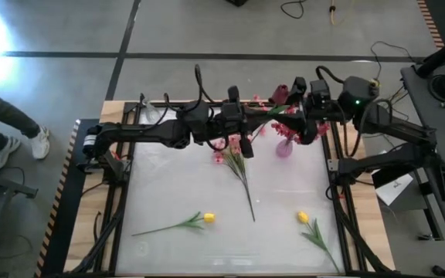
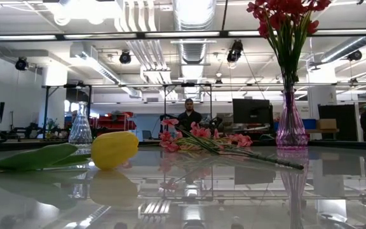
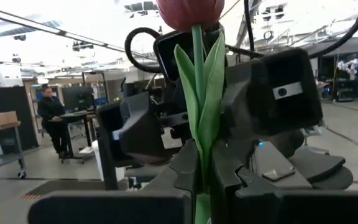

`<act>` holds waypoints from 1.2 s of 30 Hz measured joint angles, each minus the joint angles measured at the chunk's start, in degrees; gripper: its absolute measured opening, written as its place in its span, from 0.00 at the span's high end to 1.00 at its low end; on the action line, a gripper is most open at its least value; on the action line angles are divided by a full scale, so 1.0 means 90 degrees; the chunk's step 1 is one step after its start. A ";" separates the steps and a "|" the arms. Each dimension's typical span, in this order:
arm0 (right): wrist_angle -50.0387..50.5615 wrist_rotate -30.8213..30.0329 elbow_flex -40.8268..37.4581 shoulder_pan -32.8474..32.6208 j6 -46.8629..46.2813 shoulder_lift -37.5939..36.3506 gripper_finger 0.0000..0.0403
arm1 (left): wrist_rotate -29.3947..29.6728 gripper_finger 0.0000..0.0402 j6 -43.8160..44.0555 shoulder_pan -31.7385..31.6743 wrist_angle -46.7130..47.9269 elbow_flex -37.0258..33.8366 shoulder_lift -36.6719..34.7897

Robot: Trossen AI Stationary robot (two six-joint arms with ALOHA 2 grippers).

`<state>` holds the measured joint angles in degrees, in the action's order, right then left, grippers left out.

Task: Sort flowers into vase by color
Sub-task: Put the red tulip into the pink vase

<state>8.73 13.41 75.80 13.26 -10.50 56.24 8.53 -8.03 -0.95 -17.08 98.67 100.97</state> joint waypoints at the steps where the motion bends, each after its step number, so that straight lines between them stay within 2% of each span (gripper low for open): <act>1: -0.0082 0.0000 -0.0001 0.0000 -0.0005 0.0039 0.39 | 0.0001 1.00 0.0021 -0.0002 -0.0010 0.0000 0.0017; 7: -0.0184 0.0000 0.0009 0.0000 -0.0113 0.0134 0.52 | 0.0662 1.00 0.0157 0.0010 0.0085 0.0000 0.0024; 12: -0.0170 -0.0015 0.0014 0.0000 -0.0178 0.0118 0.69 | 0.0565 0.97 0.0111 0.0011 0.0108 0.0000 -0.0063; 17: -0.0151 -0.0163 0.0030 0.0000 -0.0125 0.0103 0.94 | 0.0198 0.87 0.0336 0.0007 0.0212 0.0002 -0.0084; 21: -0.0148 -0.0292 0.0115 0.0000 -0.0054 0.0111 0.97 | 0.0164 0.76 0.0449 0.0007 0.0682 0.0012 -0.0102; 27: 0.0370 -0.0372 0.0318 0.0002 0.0276 -0.0076 0.97 | 0.0132 0.61 0.0325 0.0017 0.2186 0.0007 -0.0495; 34: 0.1265 -0.0614 0.0493 0.0000 0.1001 -0.0738 0.98 | 0.0156 0.59 0.0469 0.0017 0.4417 0.0009 -0.1291; 36: 0.1334 -0.0358 0.0497 0.0002 0.0950 -0.0926 0.98 | 0.0157 0.60 0.0521 0.0017 0.4729 0.0007 -0.1490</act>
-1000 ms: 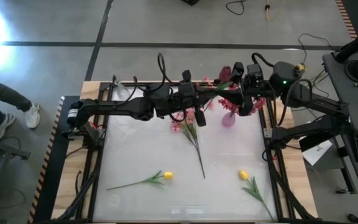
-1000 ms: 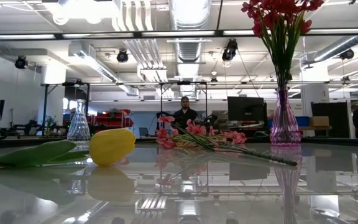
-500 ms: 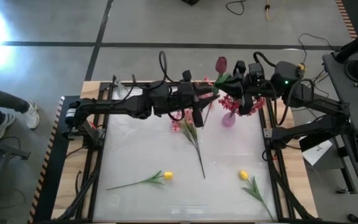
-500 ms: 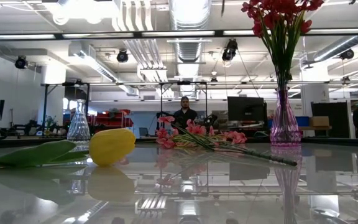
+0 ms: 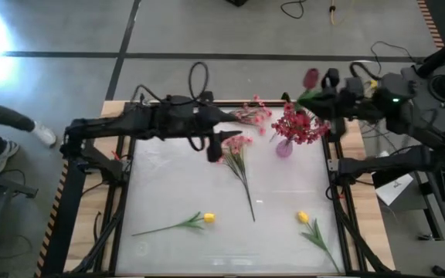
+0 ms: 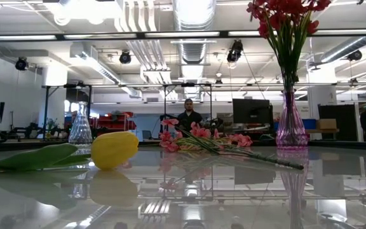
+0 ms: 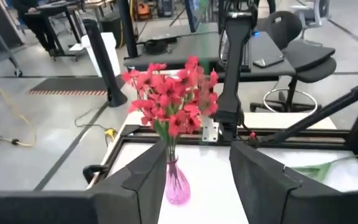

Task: Sort flowers into vase by color
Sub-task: Put the red tulip into the pink vase

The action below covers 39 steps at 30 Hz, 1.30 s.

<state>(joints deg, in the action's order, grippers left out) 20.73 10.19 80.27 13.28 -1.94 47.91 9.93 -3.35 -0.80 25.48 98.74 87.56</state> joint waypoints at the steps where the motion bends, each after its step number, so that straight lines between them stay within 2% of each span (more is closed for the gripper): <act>1: 0.0094 0.0268 0.0000 0.0000 -0.0032 -0.0083 0.98 | -0.0002 0.61 0.0028 0.0000 0.0127 0.0002 -0.0095; 4: 0.0838 0.0688 0.0002 -0.0002 -0.0040 -0.0377 0.98 | -0.0002 0.62 0.0101 0.0000 0.0444 0.0002 -0.0265; 7: 0.1755 0.0557 -0.0010 -0.0002 0.0081 -0.0676 0.98 | -0.0002 0.63 0.0110 -0.0002 0.0678 0.0000 -0.0303; 12: 0.2454 -0.0207 -0.0120 -0.0002 0.0224 -0.1229 0.98 | -0.0037 0.65 0.0127 -0.0002 0.0765 -0.0008 -0.0330; 14: 0.2635 -0.0654 -0.0205 -0.0002 0.0318 -0.1421 0.98 | -0.0510 0.66 0.0171 -0.0011 0.0725 -0.0089 -0.0271; 17: 0.2726 -0.1663 -0.0510 0.0000 0.0331 -0.1721 0.98 | -0.1096 0.66 0.0388 0.0000 0.0662 -0.0311 -0.0102; 20: 0.2584 -0.2577 -0.0879 0.0000 0.0241 -0.2033 0.98 | -0.1145 0.66 0.0573 0.0042 0.0721 -0.0560 0.0024; 22: 0.2479 -0.2953 -0.1216 0.0000 0.0110 -0.2144 0.98 | -0.1141 0.66 0.0672 0.0041 0.0654 -0.0744 0.0074; 29: 0.0895 -0.3044 -0.2451 0.0000 -0.0213 -0.2401 0.98 | -0.1139 0.66 0.0833 0.0041 -0.0494 -0.1634 0.0259; 33: -0.0030 -0.3124 -0.3082 -0.0002 -0.0076 -0.2393 0.98 | -0.1135 0.66 0.0837 0.0041 -0.1735 -0.2350 0.0353; 39: -0.0655 -0.3167 -0.3614 -0.0001 0.0057 -0.2384 0.98 | -0.1153 0.66 0.1121 0.0041 -0.3379 -0.3167 0.0715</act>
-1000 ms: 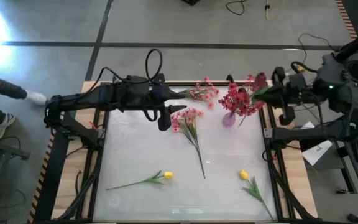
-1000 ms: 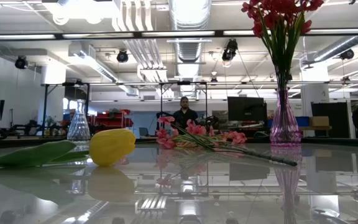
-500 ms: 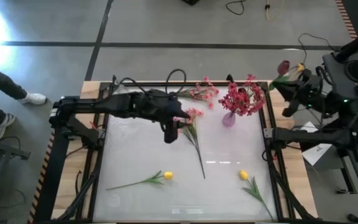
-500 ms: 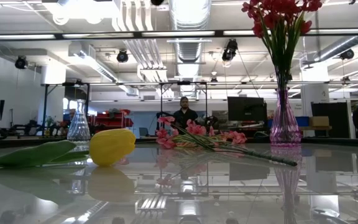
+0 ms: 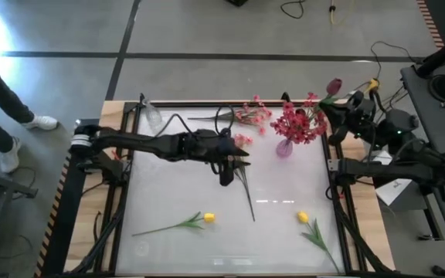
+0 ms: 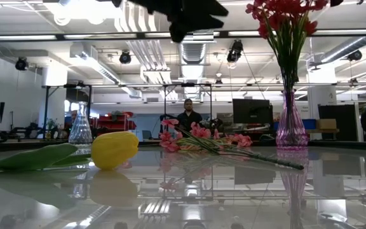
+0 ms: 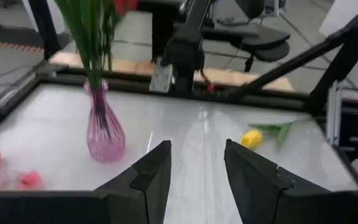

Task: Sort flowers into vase by color
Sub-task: Put the red tulip into the pink vase

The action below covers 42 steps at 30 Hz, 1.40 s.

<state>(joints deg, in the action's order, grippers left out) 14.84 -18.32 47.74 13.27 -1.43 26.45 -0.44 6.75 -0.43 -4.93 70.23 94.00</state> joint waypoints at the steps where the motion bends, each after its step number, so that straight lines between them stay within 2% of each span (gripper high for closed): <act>1: -0.0066 0.0001 -0.0067 0.0000 0.0026 0.0007 0.98 | 0.0001 0.66 0.0004 -0.0002 -0.0098 -0.0078 0.0084; 6: -0.0238 -0.0132 -0.0150 -0.0001 0.0259 0.0031 0.97 | -0.0008 0.66 0.0003 -0.0010 -0.0354 -0.0055 0.0645; 12: -0.0198 -0.0144 -0.0145 -0.0001 0.0422 -0.0103 0.97 | -0.0016 0.66 -0.0074 -0.0131 -0.0619 0.0559 0.1478; 21: 0.0011 -0.0286 -0.0503 -0.0001 0.0457 -0.0880 0.97 | -0.0020 0.66 -0.0408 -0.0557 -0.0430 0.1851 0.2722; 27: -0.0507 -0.0303 -0.1043 0.0001 0.0607 -0.1521 0.97 | -0.0133 0.66 -0.0598 -0.1011 -0.0457 0.2130 0.3095; 33: -0.1233 -0.0308 -0.1671 0.0001 0.0743 -0.1748 0.97 | -0.0833 0.60 -0.0787 -0.1212 -0.0959 0.2356 0.3630; 42: -0.1615 -0.0132 -0.1845 -0.0001 0.1194 -0.1734 0.97 | -0.0862 0.51 -0.1157 -0.1234 -0.0954 0.3588 0.4525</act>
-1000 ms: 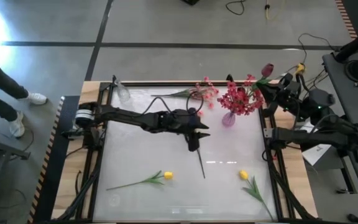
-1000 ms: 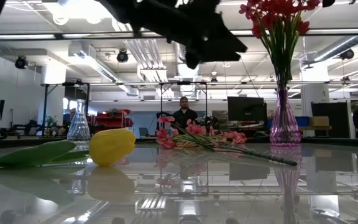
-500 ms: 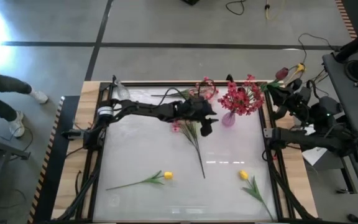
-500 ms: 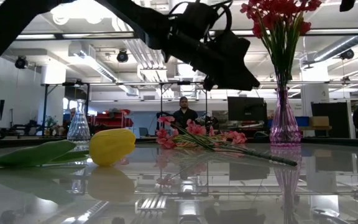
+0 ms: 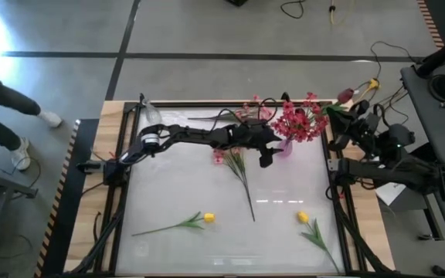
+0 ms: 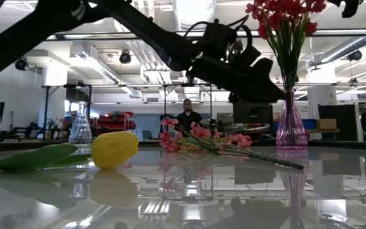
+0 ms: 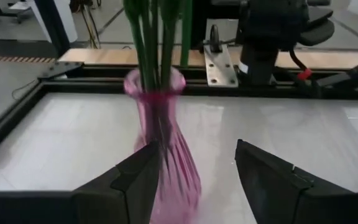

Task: Sort flowers into vase by color
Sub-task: Put the red tulip into the pink vase

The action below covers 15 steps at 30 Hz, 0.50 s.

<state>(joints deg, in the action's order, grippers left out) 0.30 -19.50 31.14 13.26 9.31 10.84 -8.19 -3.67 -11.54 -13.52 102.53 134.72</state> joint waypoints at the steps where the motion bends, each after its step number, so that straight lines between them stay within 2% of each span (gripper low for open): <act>1: 0.0043 0.0127 0.0063 0.0000 0.0072 -0.0011 0.97 | -0.0002 0.51 -0.0031 -0.0014 0.0111 0.0127 0.0032; 7: 0.0404 0.0766 0.0202 0.0000 0.0264 -0.0091 0.97 | -0.0009 0.51 -0.0419 -0.0159 0.0949 0.0485 0.0082; 15: 0.0461 0.1320 -0.0088 0.0000 0.0910 -0.0116 0.97 | -0.0206 0.51 -0.0574 -0.0225 0.0613 0.0412 0.0077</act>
<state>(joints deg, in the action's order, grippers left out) 4.45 -7.62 30.35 13.26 17.50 9.80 -10.04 -8.83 -13.56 -8.00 106.24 135.41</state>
